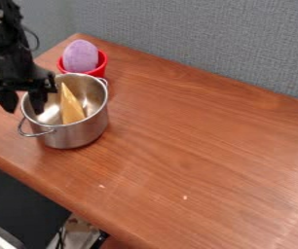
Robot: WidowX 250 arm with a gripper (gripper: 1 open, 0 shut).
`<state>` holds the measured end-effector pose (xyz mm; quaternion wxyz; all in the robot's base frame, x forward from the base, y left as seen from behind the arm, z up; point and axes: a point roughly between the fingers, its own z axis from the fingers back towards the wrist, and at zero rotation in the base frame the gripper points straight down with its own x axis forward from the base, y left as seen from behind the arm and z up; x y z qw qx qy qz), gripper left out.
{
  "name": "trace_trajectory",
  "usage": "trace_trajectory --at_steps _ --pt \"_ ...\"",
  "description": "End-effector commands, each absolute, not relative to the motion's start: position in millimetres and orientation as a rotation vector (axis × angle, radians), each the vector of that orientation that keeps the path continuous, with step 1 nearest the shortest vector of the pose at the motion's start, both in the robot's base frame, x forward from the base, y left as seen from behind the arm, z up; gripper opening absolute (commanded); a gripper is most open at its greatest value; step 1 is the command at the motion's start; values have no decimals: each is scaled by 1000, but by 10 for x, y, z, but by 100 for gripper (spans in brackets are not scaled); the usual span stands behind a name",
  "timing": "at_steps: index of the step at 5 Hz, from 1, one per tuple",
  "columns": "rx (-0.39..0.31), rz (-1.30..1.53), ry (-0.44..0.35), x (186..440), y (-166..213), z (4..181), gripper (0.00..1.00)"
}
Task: Remove the yellow object from the metal pot
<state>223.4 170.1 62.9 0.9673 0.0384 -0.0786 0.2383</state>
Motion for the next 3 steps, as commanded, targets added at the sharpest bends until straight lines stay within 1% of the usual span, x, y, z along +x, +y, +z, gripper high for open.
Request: trace_trajectory --at_steps 1,3 --pt "100 466 -175 2262 1687 617 0" --pt "62 453 -187 2275 1551 770 0"
